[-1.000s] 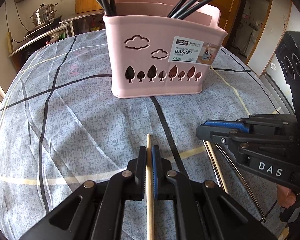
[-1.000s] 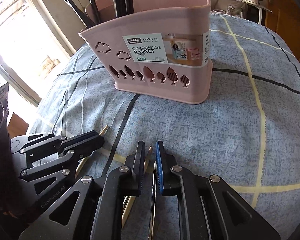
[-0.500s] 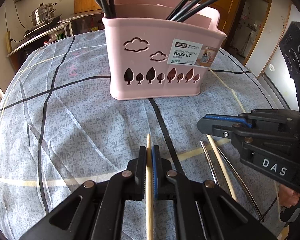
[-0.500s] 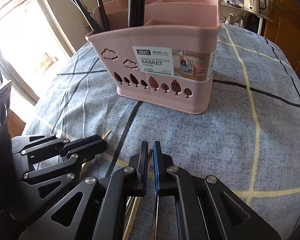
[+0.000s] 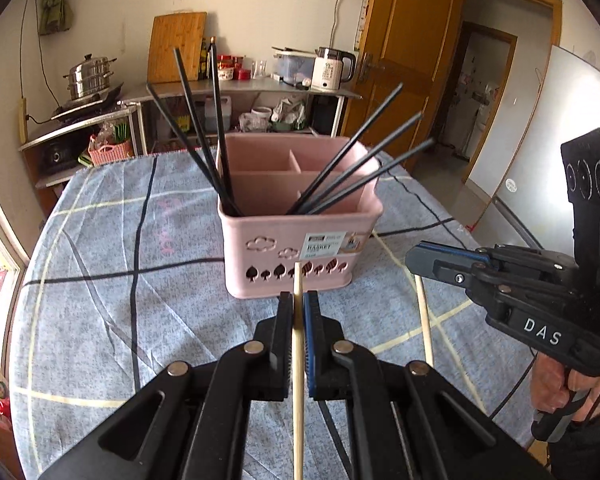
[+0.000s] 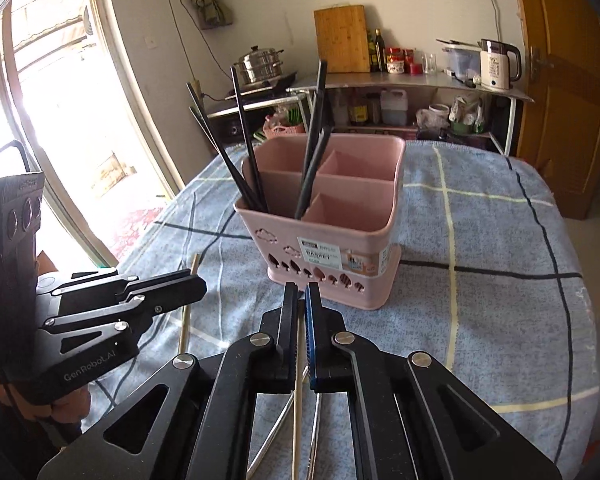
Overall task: Organize utensils
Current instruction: 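Lower both chopsticks into the pink basket and open both tools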
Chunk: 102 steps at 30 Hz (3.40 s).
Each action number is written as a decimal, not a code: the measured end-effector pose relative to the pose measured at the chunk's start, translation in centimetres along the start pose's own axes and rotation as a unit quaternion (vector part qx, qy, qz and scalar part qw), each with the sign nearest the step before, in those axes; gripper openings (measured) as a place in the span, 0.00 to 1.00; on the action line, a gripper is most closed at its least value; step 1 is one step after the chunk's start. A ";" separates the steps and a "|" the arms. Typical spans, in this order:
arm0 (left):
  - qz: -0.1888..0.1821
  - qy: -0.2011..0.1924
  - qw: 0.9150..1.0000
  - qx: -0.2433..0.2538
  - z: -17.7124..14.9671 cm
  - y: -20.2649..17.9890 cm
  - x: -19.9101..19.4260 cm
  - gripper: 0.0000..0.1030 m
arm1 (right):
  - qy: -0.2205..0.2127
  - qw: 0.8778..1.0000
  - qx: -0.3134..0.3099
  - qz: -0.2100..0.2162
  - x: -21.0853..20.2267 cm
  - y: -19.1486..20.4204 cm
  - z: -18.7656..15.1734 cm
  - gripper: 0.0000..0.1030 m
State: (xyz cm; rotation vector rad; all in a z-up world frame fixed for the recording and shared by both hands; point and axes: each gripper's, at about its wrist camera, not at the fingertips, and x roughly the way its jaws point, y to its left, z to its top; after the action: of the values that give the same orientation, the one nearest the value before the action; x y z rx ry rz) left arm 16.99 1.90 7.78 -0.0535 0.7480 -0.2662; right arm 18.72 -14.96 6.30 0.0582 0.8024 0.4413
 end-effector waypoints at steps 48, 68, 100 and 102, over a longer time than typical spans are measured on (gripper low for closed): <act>-0.015 -0.066 0.997 0.026 1.3 -0.5 -8.2 0.06 | -0.122 0.988 -0.092 -0.011 -10.2 3.8 0.9 0.03; 0.018 -0.150 0.988 0.017 11.4 1.8 -9.5 0.06 | -0.211 0.974 -0.081 0.001 -10.0 4.4 9.6 0.03; 0.003 -0.066 0.998 -0.020 8.3 5.6 1.4 0.07 | -0.109 0.992 -0.060 -0.011 -0.4 1.0 8.2 0.05; 0.010 -0.070 0.997 -0.021 8.3 5.6 1.0 0.18 | -0.114 0.992 -0.059 -0.009 -0.9 0.9 8.2 0.12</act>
State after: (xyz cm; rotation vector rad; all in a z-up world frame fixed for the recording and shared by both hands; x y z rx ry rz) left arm 24.56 6.60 12.37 -0.1038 0.6147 -0.2258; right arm 23.62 -13.53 12.80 -0.0096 0.5511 0.4546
